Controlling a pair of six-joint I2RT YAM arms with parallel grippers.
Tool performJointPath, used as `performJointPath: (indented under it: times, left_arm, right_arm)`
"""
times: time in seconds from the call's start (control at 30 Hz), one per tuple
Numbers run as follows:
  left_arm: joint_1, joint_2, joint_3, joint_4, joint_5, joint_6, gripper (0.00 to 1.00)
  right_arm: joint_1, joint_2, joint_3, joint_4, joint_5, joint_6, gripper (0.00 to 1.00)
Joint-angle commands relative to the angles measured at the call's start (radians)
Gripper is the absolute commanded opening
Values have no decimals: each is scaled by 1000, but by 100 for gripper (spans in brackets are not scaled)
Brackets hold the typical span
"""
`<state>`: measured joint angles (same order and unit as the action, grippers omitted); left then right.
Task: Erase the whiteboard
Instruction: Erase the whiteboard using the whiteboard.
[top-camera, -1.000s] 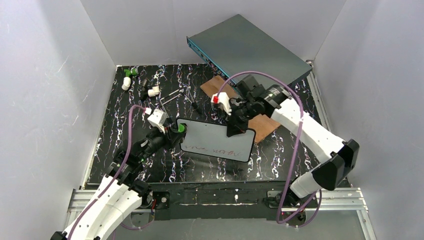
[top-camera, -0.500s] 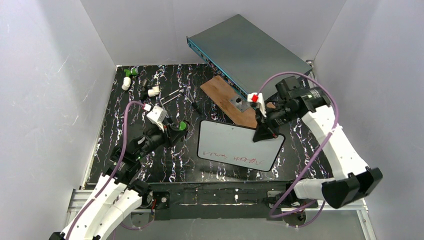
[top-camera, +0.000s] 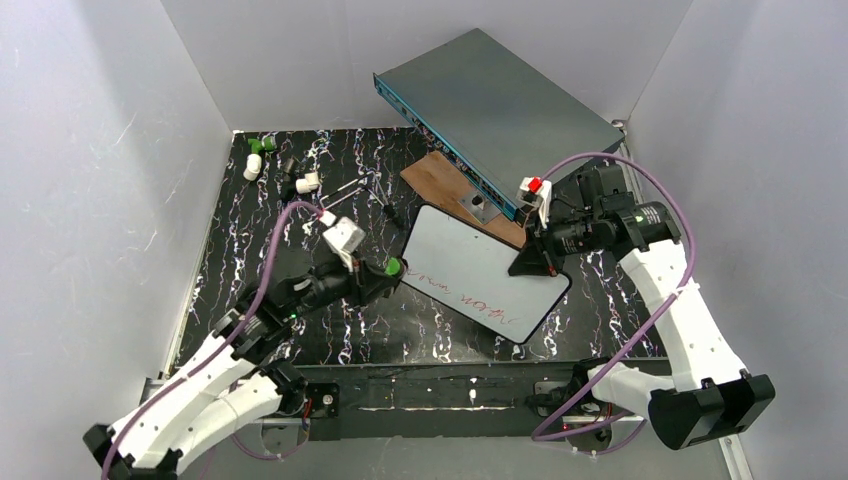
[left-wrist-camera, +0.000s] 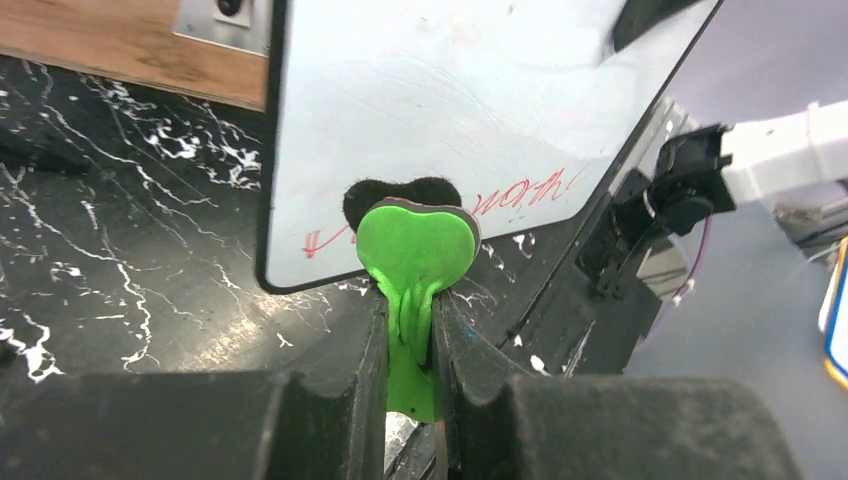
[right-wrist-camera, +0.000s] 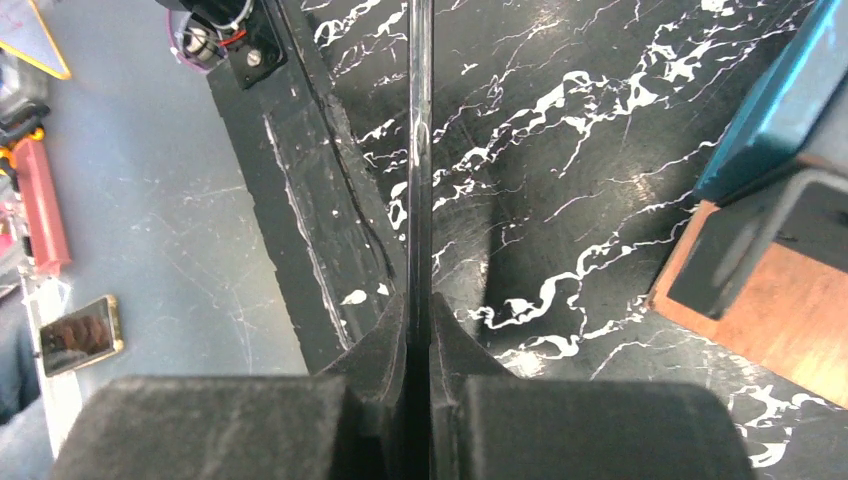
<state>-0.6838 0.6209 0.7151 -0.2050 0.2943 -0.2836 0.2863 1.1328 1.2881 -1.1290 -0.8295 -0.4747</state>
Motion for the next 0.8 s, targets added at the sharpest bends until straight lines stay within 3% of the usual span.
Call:
performJointPath:
  times: [0.0,0.13,0.33,0.57,0.77]
  left_arm:
    - [-153,114,37,6,-188,72,0]
    - [-248,250,38,33,-408,137,0]
    - [-272,333,-21,150,-610,192,0]
    - [-277,381,-93,198,-621,191,0]
    - [-293,415,-60,231,-605,196,0]
  right_arm:
    - [-22,-49,-41,117,-128,96,1]
    - [-33,-77,-97,145,-157,107,1]
    - [-62,-84,-134,184,-185,132,1]
    - [-88,-90,-158,205,-203,139,1]
    - [-94,-84,-161,206,-217,140,1]
